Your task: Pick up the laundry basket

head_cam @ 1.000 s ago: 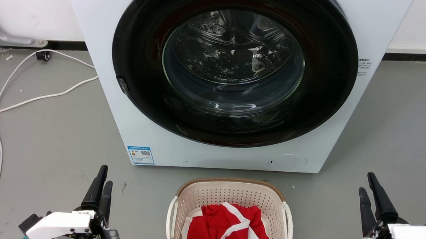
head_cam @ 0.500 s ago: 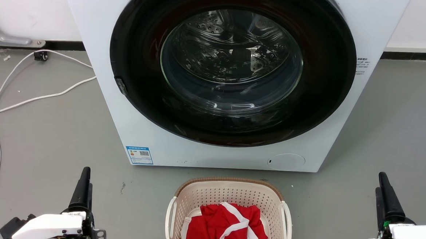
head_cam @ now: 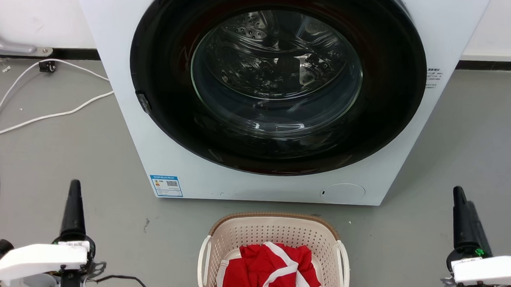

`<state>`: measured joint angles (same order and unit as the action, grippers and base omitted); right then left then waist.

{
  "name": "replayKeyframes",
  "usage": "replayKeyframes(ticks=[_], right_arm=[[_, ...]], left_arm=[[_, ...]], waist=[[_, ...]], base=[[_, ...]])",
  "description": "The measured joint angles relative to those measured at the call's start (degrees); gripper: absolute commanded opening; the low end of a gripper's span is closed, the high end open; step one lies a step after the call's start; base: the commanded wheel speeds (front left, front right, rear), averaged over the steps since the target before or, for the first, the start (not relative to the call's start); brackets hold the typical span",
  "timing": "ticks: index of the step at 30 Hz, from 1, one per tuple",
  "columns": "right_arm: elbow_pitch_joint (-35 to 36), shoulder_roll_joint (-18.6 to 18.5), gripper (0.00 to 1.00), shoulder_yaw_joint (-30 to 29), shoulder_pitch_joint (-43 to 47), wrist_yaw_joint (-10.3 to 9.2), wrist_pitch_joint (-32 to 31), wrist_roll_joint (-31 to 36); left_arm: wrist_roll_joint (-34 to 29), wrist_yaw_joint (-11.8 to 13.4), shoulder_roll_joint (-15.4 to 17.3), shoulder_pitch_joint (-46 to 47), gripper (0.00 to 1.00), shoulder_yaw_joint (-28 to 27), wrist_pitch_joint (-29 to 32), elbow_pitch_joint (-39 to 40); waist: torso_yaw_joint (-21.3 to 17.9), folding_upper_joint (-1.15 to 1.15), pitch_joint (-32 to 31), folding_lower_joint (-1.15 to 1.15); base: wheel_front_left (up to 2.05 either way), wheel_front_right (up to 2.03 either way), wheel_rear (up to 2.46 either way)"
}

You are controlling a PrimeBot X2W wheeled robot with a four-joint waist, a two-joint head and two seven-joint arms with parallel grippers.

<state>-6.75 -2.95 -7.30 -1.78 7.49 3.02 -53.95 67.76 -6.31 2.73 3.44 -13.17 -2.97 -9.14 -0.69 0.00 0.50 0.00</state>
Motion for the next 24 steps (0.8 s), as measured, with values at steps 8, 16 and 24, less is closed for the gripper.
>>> replayKeyframes(ticks=[8,16,24], right_arm=[[4.98,0.02,1.00,2.46,0.07,0.00,1.47,12.32],[8.47,0.01,1.00,3.93,0.57,0.00,2.91,21.00],[9.95,0.01,1.00,4.99,1.01,0.00,4.10,28.55]], left_arm=[[-11.14,2.63,0.01,-1.10,1.00,1.82,-1.41,6.80],[-24.68,5.52,0.03,-2.30,1.00,6.69,-2.87,11.87],[-36.62,9.48,1.15,-3.21,1.00,12.76,-4.19,14.21]], waist=[[-0.05,0.00,0.16,0.00],[0.03,0.00,0.34,0.00],[0.02,0.00,0.53,0.00]], base=[[0.00,0.00,0.00],[0.00,0.00,0.00],[0.00,0.00,0.00]])
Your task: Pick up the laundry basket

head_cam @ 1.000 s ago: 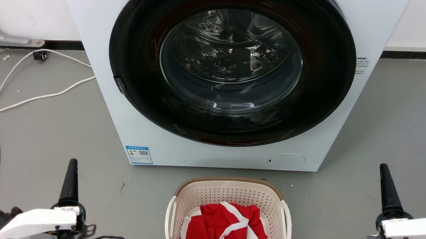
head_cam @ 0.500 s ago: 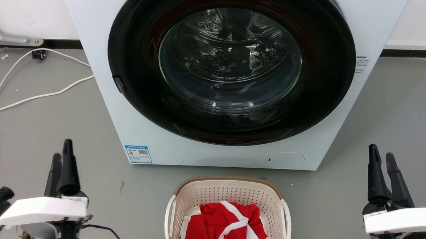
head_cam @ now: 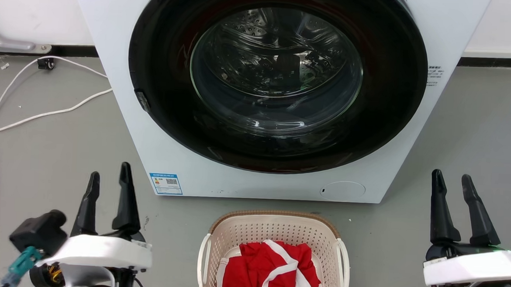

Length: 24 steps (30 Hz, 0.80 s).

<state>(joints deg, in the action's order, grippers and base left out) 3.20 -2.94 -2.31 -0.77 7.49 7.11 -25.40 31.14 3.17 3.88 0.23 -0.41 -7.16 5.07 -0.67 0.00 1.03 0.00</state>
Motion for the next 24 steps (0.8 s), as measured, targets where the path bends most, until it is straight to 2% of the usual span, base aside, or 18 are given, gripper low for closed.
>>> replayKeyframes(ticks=[8,17,24], right_arm=[[-0.05,0.00,1.00,0.20,0.86,0.00,1.22,5.93],[-0.05,0.00,1.00,0.82,1.68,0.01,2.53,11.89],[-0.10,0.00,1.00,1.38,2.07,0.01,3.50,15.92]], left_arm=[[-6.60,5.92,4.91,-0.22,1.00,8.06,-1.19,0.55],[-11.52,13.01,9.67,0.34,1.00,17.41,-2.54,0.79],[-14.02,17.30,12.30,1.43,1.00,23.15,-3.46,0.70]], waist=[[-0.26,0.00,0.03,0.00],[-0.61,0.00,-0.07,0.00],[-0.68,0.00,-0.15,0.00]], base=[[0.00,0.00,0.00],[0.00,0.00,0.00],[0.00,0.00,0.00]])
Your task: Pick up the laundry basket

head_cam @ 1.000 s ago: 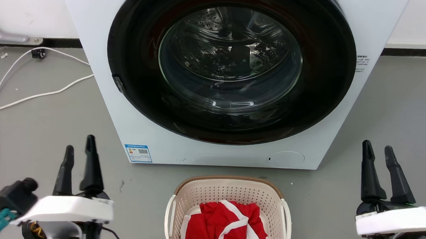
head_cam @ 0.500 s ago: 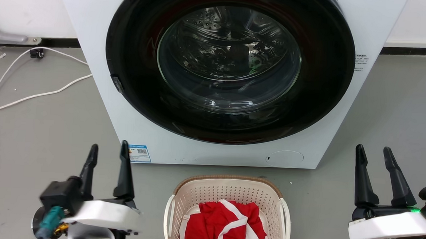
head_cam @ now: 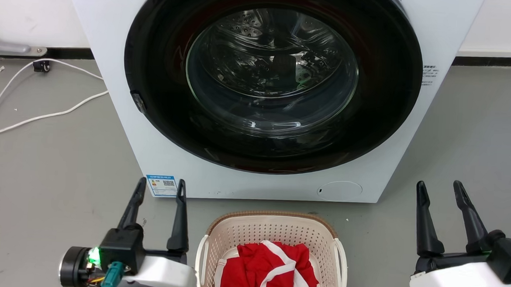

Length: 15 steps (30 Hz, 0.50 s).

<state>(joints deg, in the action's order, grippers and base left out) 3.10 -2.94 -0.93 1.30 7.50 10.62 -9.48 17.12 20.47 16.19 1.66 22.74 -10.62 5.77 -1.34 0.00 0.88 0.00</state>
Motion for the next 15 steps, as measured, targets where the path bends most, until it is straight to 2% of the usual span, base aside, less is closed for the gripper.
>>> replayKeyframes(ticks=[3,6,10,15], right_arm=[[0.00,0.00,1.00,0.26,0.18,0.00,0.36,1.68],[-0.02,0.00,1.00,0.34,0.40,0.00,0.76,2.93],[-0.56,-0.02,1.00,0.42,1.05,0.00,1.21,4.12],[-0.90,-0.01,1.00,0.23,1.23,0.00,1.75,4.71]], left_arm=[[0.46,-0.15,0.14,0.00,1.00,0.98,-0.25,0.08],[3.05,-2.47,-1.18,-0.27,1.00,-0.32,-0.70,0.68],[4.57,-8.70,-4.31,-1.86,1.00,-5.37,-1.19,1.53],[1.99,-16.17,-8.16,-4.02,1.00,-11.50,-1.75,-0.05]], waist=[[0.05,0.00,-0.07,0.00],[0.15,0.00,-0.10,0.00],[0.26,0.00,-0.14,0.00],[0.28,0.00,-0.15,0.00]], base=[[0.00,0.00,0.00],[0.00,0.00,0.00],[0.00,0.00,0.00],[0.00,0.00,0.00]])
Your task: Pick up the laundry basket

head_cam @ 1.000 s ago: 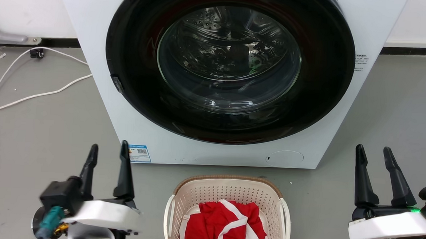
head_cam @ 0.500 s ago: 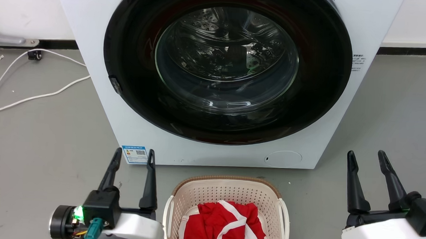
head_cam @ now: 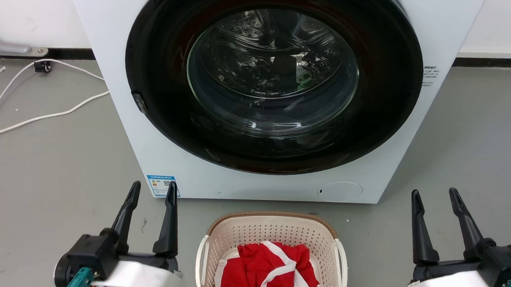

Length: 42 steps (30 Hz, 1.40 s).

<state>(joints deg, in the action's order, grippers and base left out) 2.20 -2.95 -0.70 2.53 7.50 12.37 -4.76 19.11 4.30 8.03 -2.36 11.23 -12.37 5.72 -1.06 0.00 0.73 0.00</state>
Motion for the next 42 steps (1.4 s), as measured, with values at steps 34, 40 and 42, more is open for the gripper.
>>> replayKeyframes(ticks=[34,40,42], right_arm=[[-0.49,0.01,1.00,-0.45,1.08,0.01,2.72,7.39],[-0.59,0.01,1.00,-0.63,1.08,0.00,2.72,7.20],[-0.67,0.01,1.00,-0.62,1.08,0.01,2.72,7.04]], left_arm=[[-11.47,-10.35,-5.05,-2.47,1.00,-7.06,-2.70,-5.45],[-11.37,-10.35,-5.06,-2.47,1.00,-7.11,-2.70,-5.49],[-11.31,-10.35,-5.05,-2.47,1.00,-7.19,-2.70,-5.56]], waist=[[0.11,0.00,-0.95,0.00],[0.17,0.00,-1.05,0.00],[0.18,0.00,-1.03,0.00]], base=[[0.00,0.00,0.00],[0.00,0.00,0.00],[0.00,0.00,0.00]])
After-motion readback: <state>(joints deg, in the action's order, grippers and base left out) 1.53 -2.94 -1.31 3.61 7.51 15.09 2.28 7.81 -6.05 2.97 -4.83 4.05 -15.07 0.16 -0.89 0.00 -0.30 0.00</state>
